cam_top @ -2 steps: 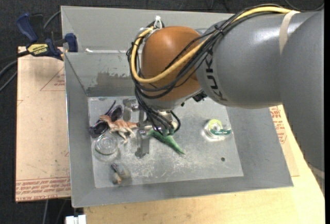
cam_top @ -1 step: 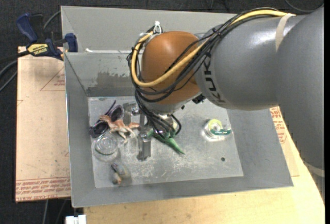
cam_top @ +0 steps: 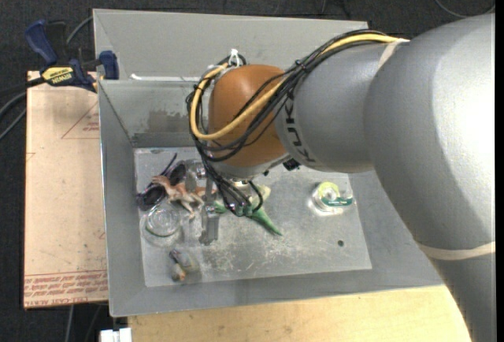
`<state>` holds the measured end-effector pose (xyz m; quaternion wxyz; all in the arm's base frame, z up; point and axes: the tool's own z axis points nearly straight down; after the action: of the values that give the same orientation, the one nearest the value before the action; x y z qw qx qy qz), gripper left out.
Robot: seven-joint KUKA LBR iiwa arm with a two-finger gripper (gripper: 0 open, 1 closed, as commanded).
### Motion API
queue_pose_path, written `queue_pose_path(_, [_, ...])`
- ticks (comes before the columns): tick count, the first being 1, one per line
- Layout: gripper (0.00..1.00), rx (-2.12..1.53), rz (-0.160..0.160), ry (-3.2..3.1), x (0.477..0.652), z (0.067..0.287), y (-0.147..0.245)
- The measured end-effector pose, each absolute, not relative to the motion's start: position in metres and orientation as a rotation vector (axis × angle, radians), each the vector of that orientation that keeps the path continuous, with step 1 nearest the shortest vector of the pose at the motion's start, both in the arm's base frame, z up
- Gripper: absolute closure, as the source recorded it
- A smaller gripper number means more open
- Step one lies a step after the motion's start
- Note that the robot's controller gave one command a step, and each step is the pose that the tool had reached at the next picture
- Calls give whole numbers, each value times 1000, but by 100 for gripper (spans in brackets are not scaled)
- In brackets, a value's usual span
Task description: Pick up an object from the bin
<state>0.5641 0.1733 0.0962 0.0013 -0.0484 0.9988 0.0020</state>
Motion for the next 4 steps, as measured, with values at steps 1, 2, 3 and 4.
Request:
queue_pose_path(1, [0, -507, 5, 3096, 613, 82, 156])
queue_pose_path(2, [0, -49, 7, 3139, 625, 90, 162])
queue_pose_path(3, [0, -47, 7, 3136, 627, 82, 173])
queue_pose_path(4, [0, -326, 8, 3119, 614, 73, 216])
